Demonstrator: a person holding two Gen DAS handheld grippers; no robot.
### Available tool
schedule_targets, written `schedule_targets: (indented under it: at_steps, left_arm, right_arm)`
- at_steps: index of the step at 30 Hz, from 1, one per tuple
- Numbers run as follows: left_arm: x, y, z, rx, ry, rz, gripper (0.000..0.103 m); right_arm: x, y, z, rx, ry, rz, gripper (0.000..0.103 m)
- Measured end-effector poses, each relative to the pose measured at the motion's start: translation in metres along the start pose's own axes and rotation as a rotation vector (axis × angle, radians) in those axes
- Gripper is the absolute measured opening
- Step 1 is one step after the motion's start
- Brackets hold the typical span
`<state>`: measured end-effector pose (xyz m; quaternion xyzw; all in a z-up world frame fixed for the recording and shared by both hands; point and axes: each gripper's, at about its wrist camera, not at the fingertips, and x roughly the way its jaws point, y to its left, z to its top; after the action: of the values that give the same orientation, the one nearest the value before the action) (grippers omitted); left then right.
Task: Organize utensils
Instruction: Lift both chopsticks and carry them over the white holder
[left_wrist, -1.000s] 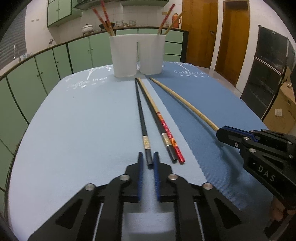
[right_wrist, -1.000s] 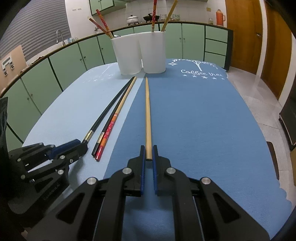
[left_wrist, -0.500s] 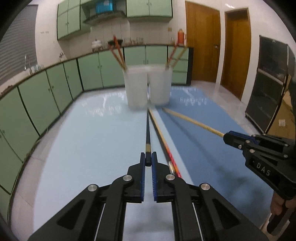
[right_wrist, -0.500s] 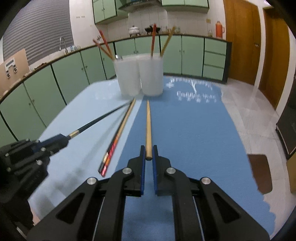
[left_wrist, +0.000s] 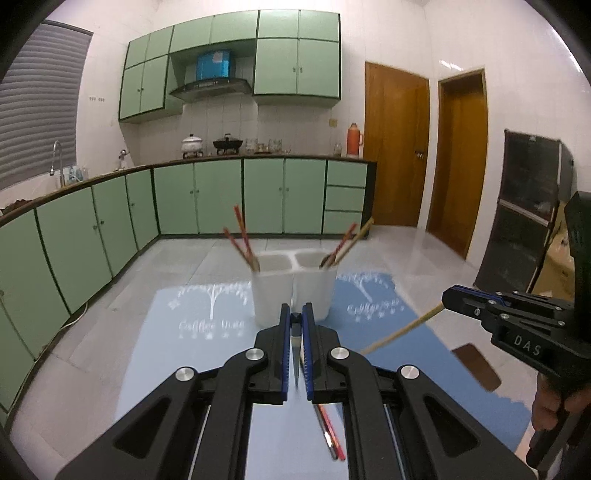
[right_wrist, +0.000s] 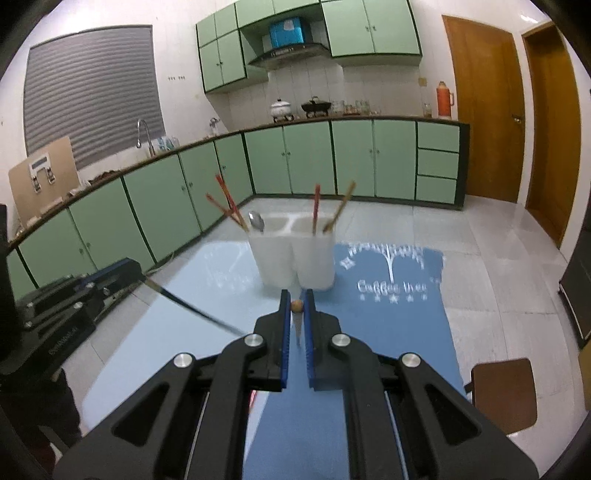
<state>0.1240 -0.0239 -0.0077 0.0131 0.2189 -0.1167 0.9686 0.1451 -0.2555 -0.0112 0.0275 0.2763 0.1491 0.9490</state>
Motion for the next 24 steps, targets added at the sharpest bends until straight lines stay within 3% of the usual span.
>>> schedule_targets:
  at_steps: [12,24]
  left_arm:
    - [0.0,0.001,0.047,-0.003,-0.09,-0.026,0.006]
    - [0.01,0.0,0.111,0.0,-0.28,0.021,0.006]
  right_arm:
    - [0.002,0.013,0.056,-0.066,-0.054,0.039,0.006]
    - [-0.003,0.004,0.129,-0.018,-0.272,0.028,0.006]
